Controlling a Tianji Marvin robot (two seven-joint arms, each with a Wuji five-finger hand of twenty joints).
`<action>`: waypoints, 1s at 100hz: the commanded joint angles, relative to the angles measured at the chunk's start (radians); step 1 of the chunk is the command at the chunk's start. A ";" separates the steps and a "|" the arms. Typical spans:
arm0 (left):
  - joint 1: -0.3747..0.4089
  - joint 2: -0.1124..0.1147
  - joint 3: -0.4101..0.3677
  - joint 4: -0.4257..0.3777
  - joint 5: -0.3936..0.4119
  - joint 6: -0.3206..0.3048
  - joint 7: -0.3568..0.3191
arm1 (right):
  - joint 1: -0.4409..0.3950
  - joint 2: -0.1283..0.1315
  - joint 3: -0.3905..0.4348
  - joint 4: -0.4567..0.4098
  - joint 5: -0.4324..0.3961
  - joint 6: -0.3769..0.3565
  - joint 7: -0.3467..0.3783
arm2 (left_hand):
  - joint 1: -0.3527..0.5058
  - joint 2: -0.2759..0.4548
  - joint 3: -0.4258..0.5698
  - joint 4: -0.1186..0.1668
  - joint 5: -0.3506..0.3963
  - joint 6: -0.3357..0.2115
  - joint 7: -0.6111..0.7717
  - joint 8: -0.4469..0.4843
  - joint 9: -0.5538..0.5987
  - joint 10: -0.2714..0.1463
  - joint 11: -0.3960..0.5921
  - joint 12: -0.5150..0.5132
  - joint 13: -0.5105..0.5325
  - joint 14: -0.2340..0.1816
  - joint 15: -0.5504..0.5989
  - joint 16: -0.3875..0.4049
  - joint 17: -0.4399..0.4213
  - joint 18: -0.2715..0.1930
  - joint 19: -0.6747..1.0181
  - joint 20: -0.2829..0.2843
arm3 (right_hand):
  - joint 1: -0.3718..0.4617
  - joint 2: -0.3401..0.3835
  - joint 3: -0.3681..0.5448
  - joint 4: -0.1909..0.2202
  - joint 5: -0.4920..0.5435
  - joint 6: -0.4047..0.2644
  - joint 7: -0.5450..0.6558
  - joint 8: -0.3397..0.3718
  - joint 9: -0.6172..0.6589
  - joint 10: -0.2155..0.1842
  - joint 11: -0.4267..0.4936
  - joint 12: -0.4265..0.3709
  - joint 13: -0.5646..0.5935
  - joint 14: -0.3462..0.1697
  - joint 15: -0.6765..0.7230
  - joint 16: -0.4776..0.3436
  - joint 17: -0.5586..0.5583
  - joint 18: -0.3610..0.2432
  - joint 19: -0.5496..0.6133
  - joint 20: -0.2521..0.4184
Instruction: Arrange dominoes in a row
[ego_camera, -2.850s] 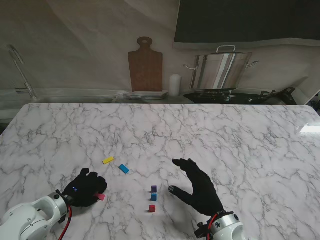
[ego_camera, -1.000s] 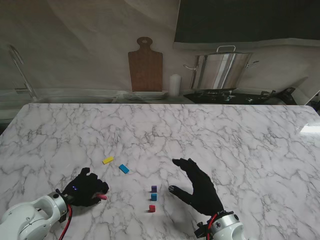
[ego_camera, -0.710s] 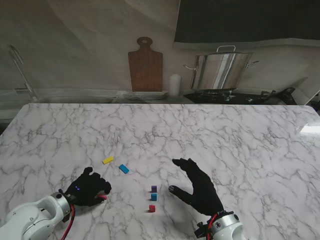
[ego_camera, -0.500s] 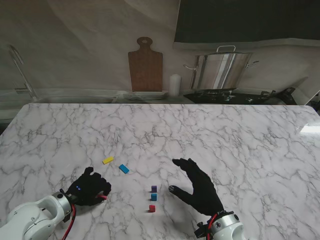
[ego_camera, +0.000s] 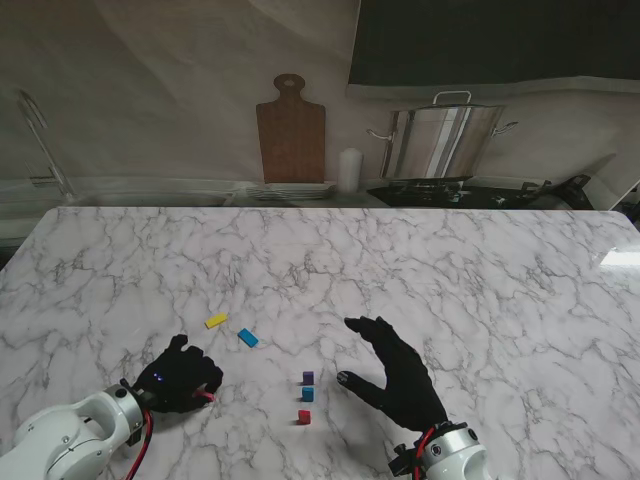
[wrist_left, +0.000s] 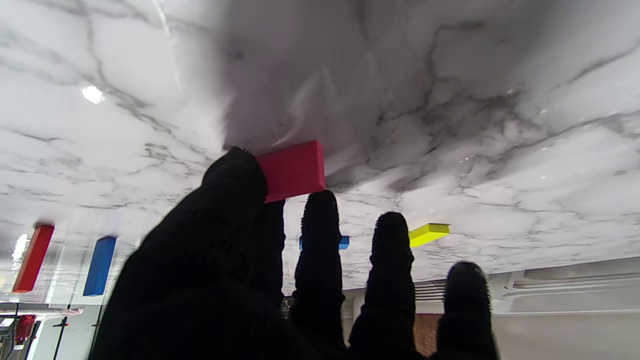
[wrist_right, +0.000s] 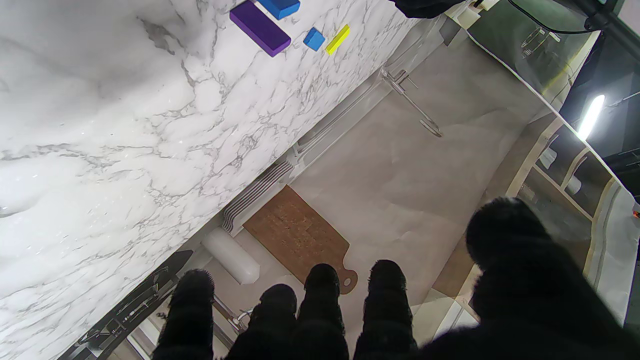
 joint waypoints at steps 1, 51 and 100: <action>0.008 -0.004 -0.001 -0.010 -0.001 -0.006 -0.013 | -0.004 -0.002 -0.001 0.004 0.002 -0.001 -0.001 | 0.038 -0.025 0.024 0.016 0.027 -0.020 0.032 -0.008 -0.013 0.004 0.026 0.013 -0.020 0.022 -0.001 0.020 -0.030 0.028 -0.018 0.026 | 0.001 0.026 -0.015 -0.015 -0.029 -0.027 0.012 -0.015 -0.020 -0.003 0.015 -0.004 0.018 -0.009 -0.008 0.004 -0.005 -0.035 0.013 -0.010; 0.020 -0.004 -0.012 -0.034 -0.004 -0.003 -0.046 | -0.005 -0.002 0.000 0.002 0.003 -0.004 -0.004 | 0.049 -0.017 0.042 0.013 0.093 -0.011 -0.107 -0.151 -0.012 0.002 -0.002 -0.003 -0.018 0.022 -0.009 0.016 -0.031 0.028 -0.027 0.027 | 0.001 0.028 -0.017 -0.015 -0.029 -0.025 0.014 -0.017 -0.021 -0.003 0.016 -0.005 0.018 -0.009 -0.008 0.004 -0.006 -0.034 0.014 -0.011; 0.024 -0.006 -0.012 -0.042 -0.012 0.001 -0.043 | -0.005 -0.003 -0.001 0.001 0.007 -0.003 -0.005 | 0.085 0.030 0.026 0.032 0.089 -0.011 -0.037 -0.124 0.008 0.017 -0.056 0.073 -0.027 0.024 -0.010 0.018 -0.036 0.027 -0.039 0.028 | 0.002 0.031 -0.017 -0.014 -0.028 -0.025 0.016 -0.019 -0.020 -0.007 0.016 -0.005 0.019 -0.010 -0.008 0.004 -0.006 -0.035 0.015 -0.012</action>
